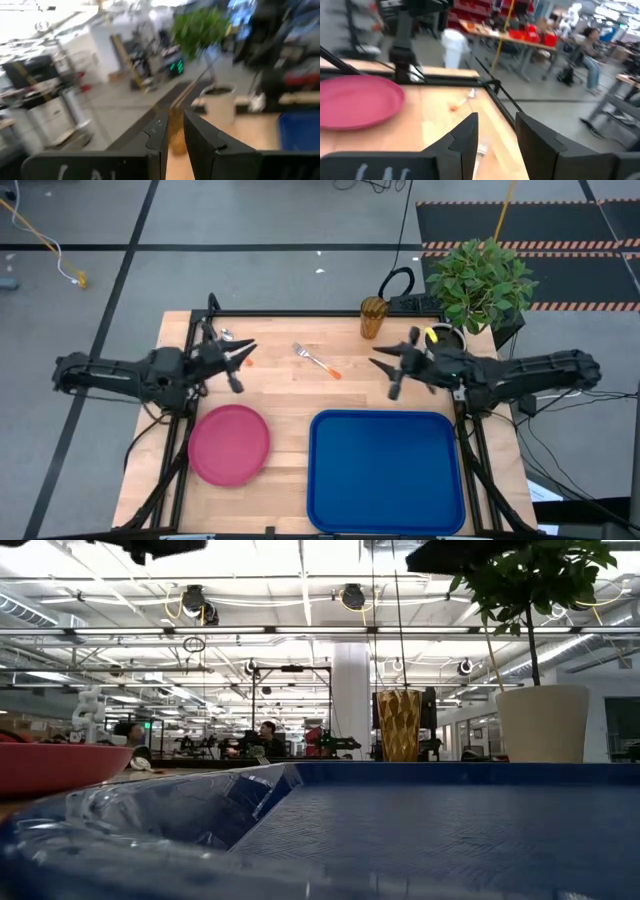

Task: Pick and place plate/cup/fork/spoon on tray
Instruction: Put the brown cup on the blue tray

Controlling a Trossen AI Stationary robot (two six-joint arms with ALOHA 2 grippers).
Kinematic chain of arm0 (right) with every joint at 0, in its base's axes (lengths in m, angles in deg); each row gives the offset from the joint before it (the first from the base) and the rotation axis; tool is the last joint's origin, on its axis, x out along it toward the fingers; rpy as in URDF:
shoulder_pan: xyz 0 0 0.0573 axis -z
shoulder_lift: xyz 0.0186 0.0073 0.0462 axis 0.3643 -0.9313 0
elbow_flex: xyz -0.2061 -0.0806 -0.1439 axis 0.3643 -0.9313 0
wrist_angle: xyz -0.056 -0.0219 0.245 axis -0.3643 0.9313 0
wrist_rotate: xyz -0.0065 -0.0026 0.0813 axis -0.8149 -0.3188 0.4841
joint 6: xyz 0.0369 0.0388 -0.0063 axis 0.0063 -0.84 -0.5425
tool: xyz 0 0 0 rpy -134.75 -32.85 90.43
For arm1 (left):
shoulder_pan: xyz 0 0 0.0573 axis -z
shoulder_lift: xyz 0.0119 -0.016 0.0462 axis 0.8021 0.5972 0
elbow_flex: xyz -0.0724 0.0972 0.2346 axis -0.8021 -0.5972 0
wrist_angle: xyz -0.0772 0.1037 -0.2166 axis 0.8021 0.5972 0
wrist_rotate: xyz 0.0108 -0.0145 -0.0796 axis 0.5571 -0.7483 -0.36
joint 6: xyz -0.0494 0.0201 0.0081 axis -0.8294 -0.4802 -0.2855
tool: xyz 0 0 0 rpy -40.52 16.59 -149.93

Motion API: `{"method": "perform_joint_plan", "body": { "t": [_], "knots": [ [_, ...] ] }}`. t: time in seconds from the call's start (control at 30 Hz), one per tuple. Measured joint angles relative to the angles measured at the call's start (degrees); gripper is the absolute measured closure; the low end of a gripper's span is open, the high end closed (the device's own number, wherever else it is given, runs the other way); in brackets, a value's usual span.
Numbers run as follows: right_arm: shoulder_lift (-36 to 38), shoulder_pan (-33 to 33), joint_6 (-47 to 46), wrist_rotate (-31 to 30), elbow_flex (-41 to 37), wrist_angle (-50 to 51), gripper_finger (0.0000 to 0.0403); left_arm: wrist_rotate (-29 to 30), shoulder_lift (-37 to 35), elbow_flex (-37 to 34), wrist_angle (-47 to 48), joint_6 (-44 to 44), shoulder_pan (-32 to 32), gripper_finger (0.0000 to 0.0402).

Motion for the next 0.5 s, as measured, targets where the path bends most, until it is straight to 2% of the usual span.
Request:
{"method": "perform_joint_plan", "body": {
  "t": [0.23, 0.5],
  "knots": [
    [-12.22, 5.46, -4.17, 0.14, 18.59, 20.43, 0.0277, 1.88, 7.29, 5.05, 4.67, 0.79, -0.07, 0.0339],
    [-25.94, 11.61, -5.98, 0.3, 37.39, 43.48, 0.0277, 1.81, 8.67, 5.97, 4.35, 1.3, -0.07, 0.0339]
  ]
}}
